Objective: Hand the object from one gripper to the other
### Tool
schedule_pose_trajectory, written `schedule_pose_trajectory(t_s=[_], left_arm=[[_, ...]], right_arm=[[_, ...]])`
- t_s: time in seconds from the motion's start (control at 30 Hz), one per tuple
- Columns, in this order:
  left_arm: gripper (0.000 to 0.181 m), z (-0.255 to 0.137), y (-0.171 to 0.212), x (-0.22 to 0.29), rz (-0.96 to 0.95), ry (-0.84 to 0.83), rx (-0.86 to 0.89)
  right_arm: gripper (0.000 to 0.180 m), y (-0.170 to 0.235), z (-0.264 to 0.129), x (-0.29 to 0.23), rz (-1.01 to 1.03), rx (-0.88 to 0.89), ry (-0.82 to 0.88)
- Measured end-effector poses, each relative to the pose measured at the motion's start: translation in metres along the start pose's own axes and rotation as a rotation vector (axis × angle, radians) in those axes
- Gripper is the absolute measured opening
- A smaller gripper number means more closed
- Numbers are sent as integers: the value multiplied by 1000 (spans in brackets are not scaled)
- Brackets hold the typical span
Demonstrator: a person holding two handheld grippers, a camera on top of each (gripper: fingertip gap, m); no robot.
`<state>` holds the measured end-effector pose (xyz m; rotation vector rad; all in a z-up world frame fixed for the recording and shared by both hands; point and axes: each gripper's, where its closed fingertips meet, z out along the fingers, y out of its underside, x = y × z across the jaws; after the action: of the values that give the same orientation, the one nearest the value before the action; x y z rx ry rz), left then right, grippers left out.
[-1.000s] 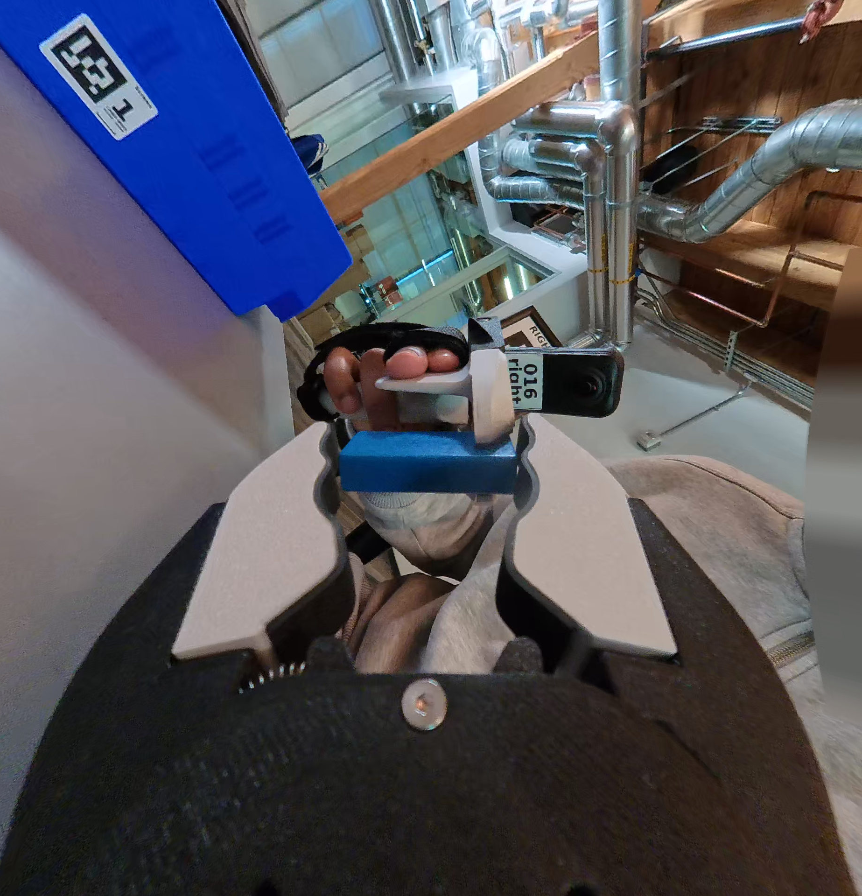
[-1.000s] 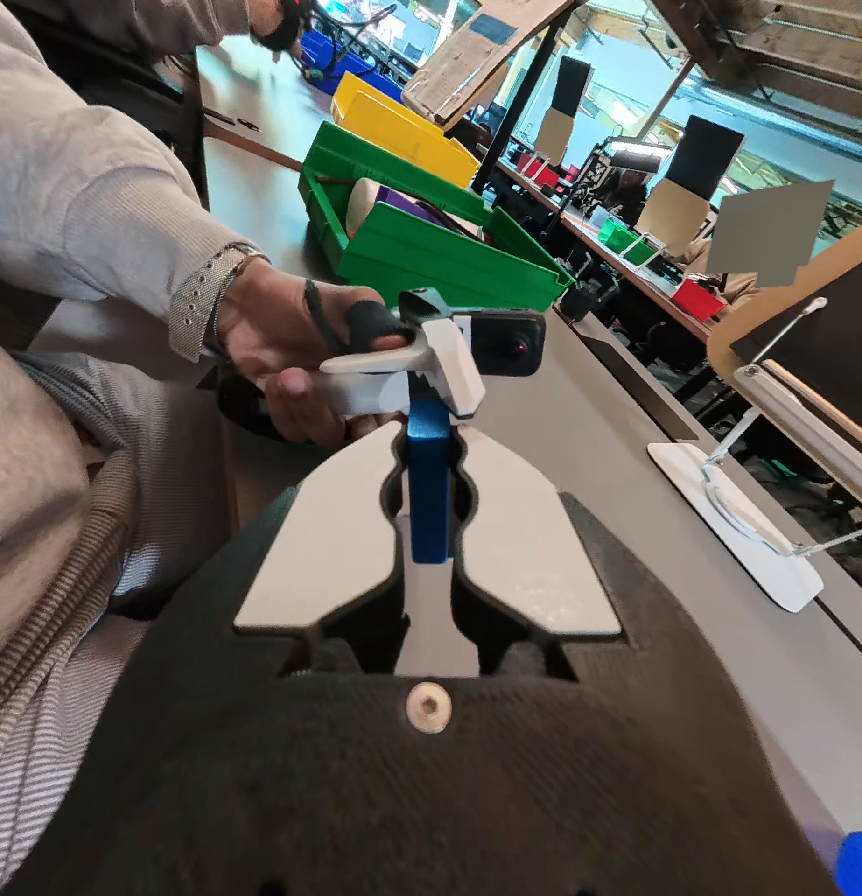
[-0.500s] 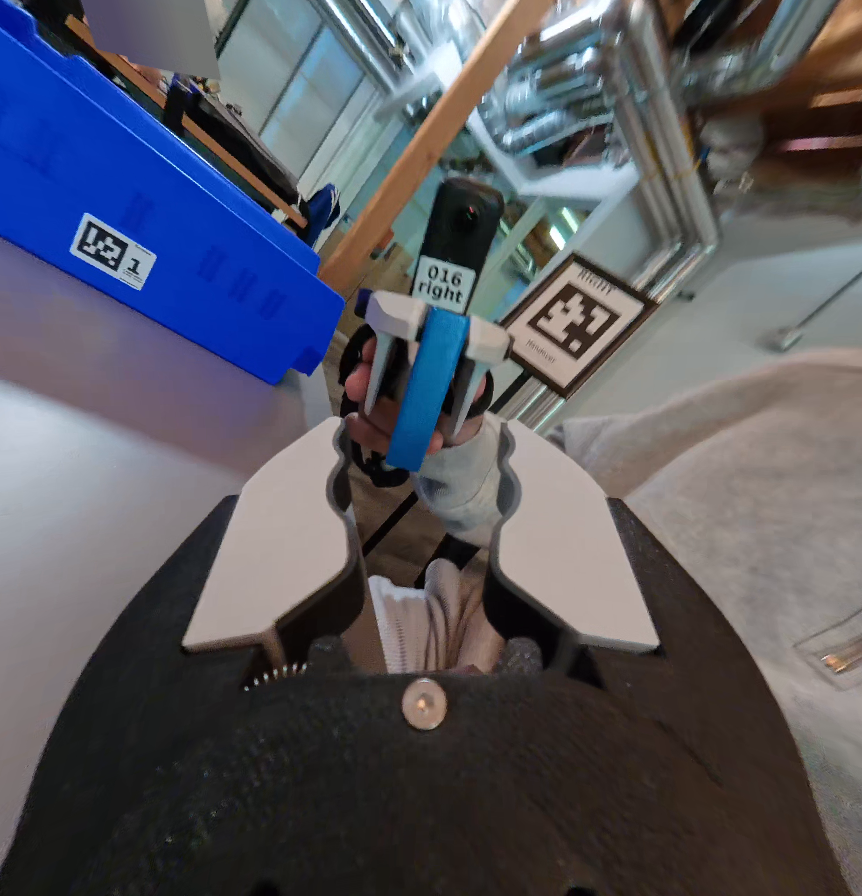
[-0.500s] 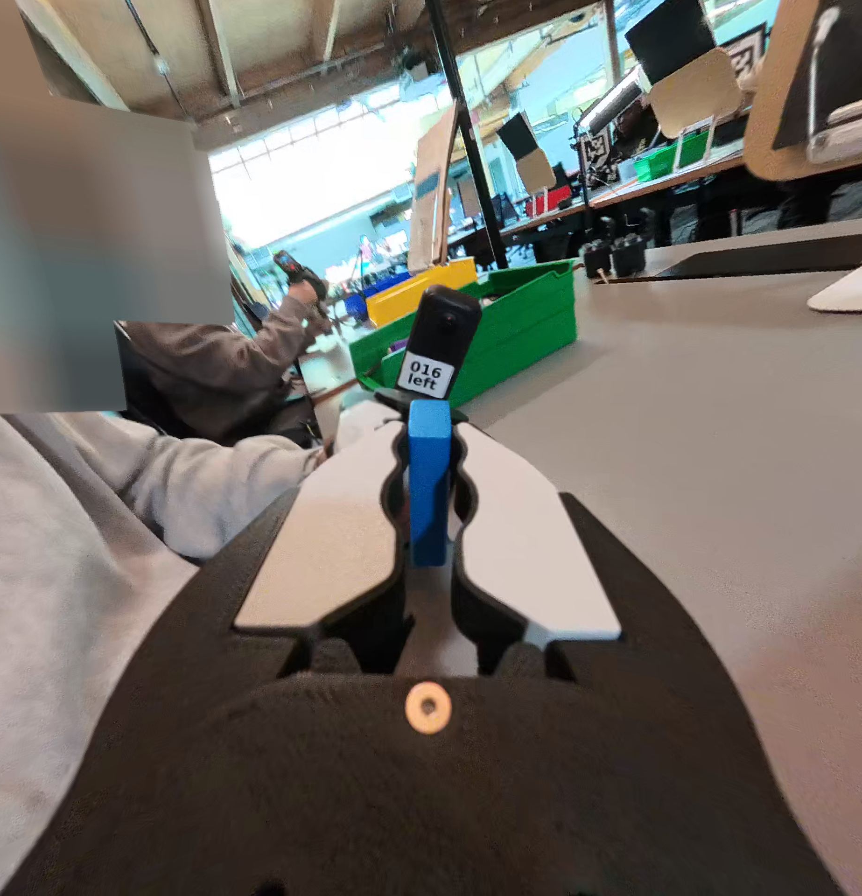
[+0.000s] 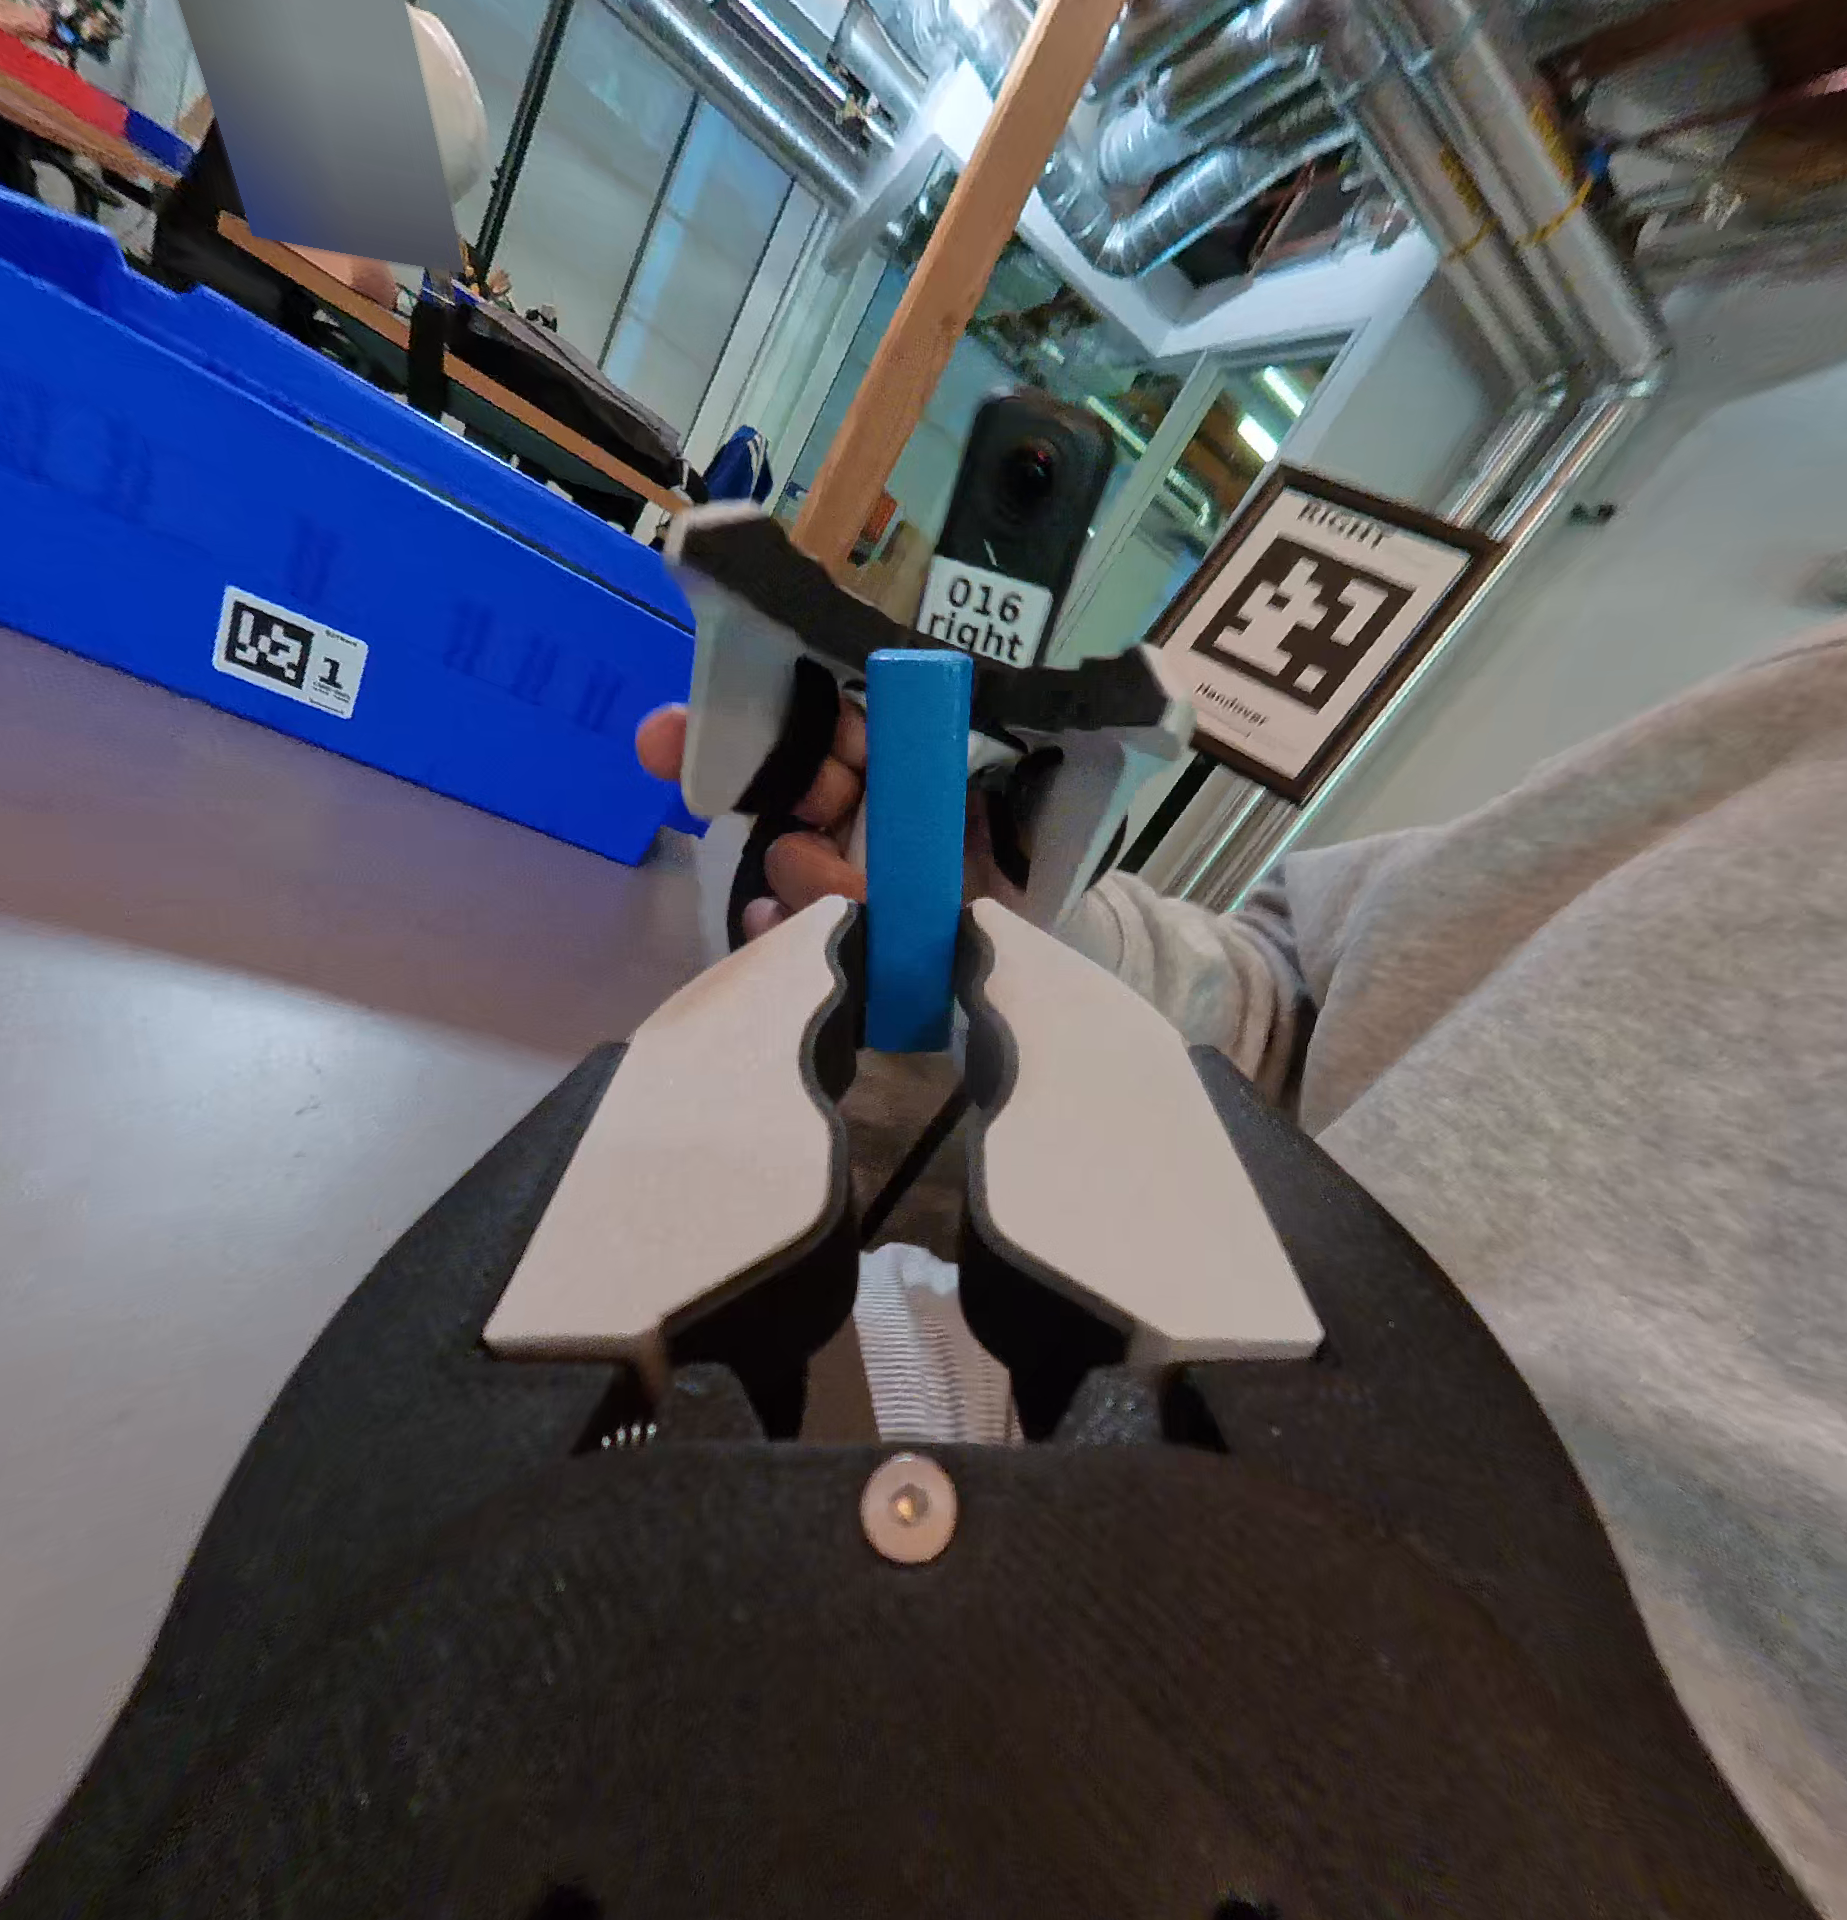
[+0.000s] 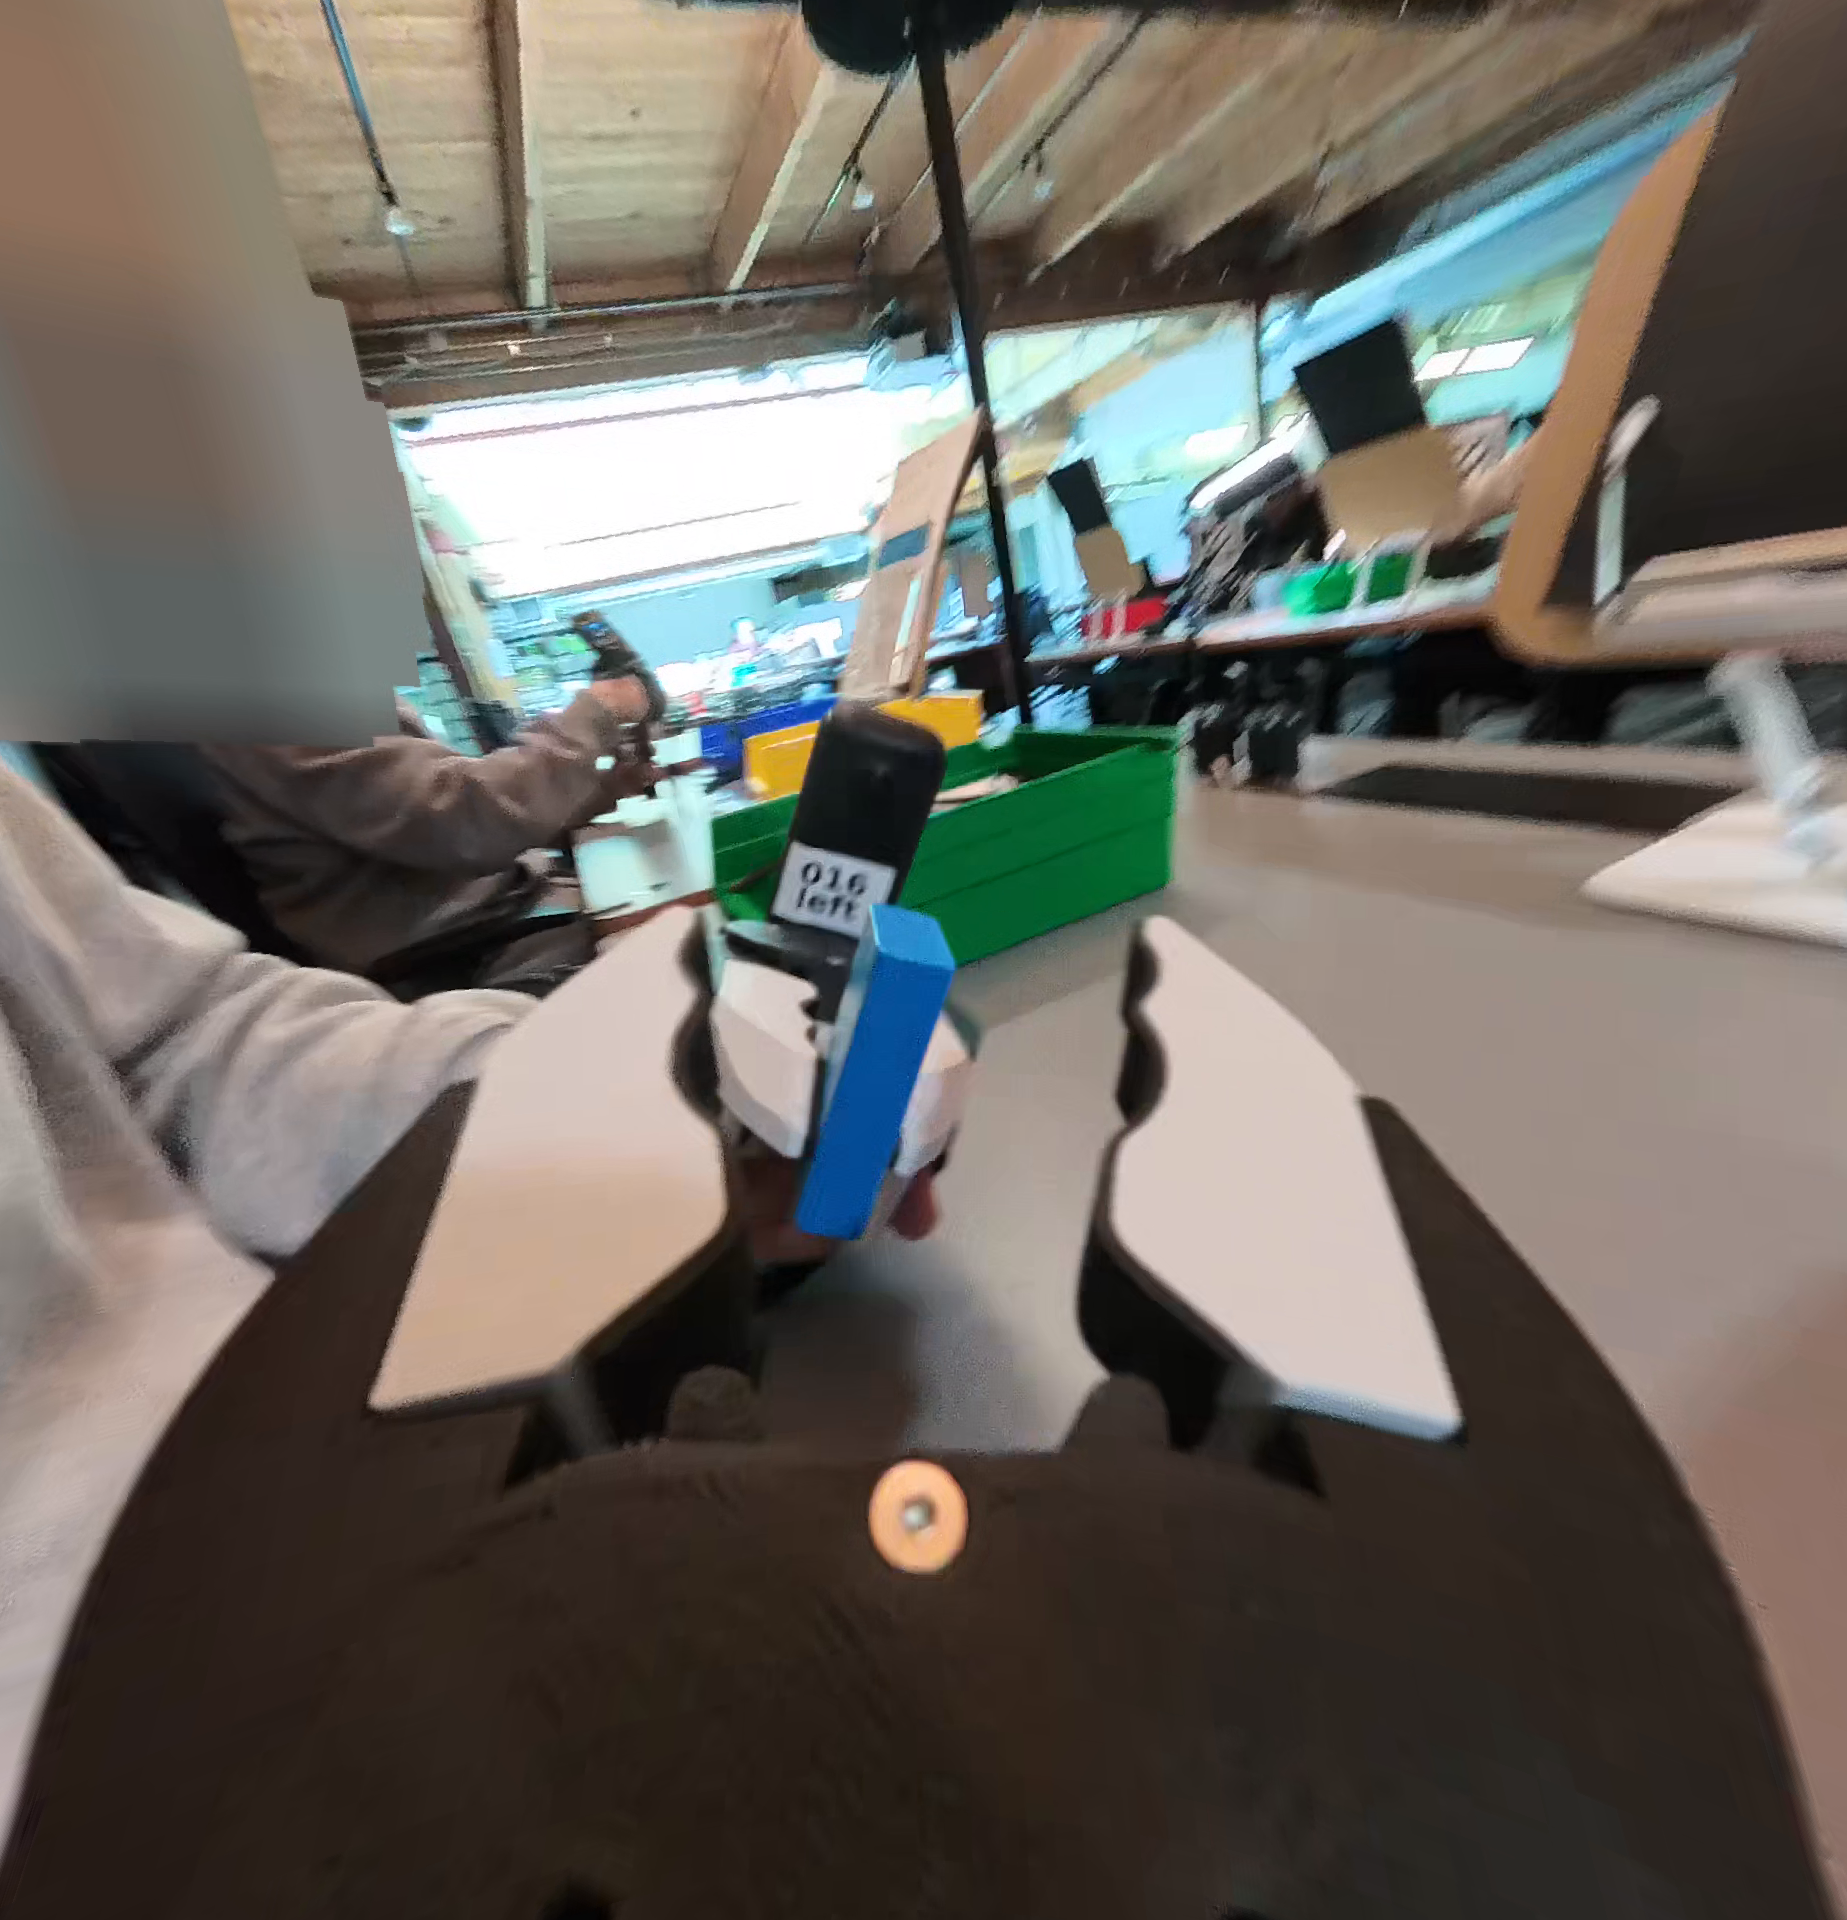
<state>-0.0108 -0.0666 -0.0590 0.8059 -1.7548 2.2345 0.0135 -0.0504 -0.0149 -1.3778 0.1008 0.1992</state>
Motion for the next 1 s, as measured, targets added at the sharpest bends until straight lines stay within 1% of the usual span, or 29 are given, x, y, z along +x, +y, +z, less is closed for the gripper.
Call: schedule_pose_trajectory(t_s=[0.03, 0.07, 0.13, 0.2, 0.27, 0.37, 0.47, 0.53, 0.6, 0.73, 0.77, 0.8, 0.83, 0.87, 0.93, 1.0], left_arm=[[16, -2, -2, -1, -43, 17, 17], [16, -4, -5, 0, -93, 44, 37], [16, -6, -8, 5, -221, 134, 62], [16, -6, -7, 8, -363, 220, 52], [16, -4, 0, 8, -442, 252, 19], [16, -2, 7, 12, -449, 265, -38], [16, -4, 5, 14, -430, 269, -40], [16, -6, 2, 12, -439, 271, -24], [16, -8, 2, 12, -445, 280, -31], [16, -7, 2, 13, -436, 281, -27], [16, -7, 0, 10, -431, 260, -13], [21, -7, -1, 3, -418, 210, 11], [38, -7, -4, -6, -394, 145, 38], [48, -8, -5, -15, -365, 75, 54], [57, -13, -4, -32, -285, -68, 50], [59, -17, -1, -44, -189, -197, 11]], right_arm=[[87, -4, -1, 1, -84, 13, 26], [92, -5, -2, 0, -179, 9, 44], [98, 0, 0, -4, -382, -51, 67], [99, 11, 5, -11, -570, -135, 67], [97, 24, 10, -19, -682, -199, 54], [90, 35, 13, -22, -738, -261, 34], [78, 40, 10, -21, -722, -288, 11], [77, 43, 9, -20, -696, -298, 3], [72, 41, 8, -20, -693, -295, 3], [71, 41, 8, -20, -701, -301, 12], [71, 42, 8, -17, -709, -316, 28], [71, 44, 7, -14, -717, -334, 45], [71, 46, 7, -10, -727, -360, 70], [71, 49, 6, -3, -744, -399, 105], [72, 57, 3, 9, -805, -501, 183], [72, 63, 1, 19, -885, -605, 260]])
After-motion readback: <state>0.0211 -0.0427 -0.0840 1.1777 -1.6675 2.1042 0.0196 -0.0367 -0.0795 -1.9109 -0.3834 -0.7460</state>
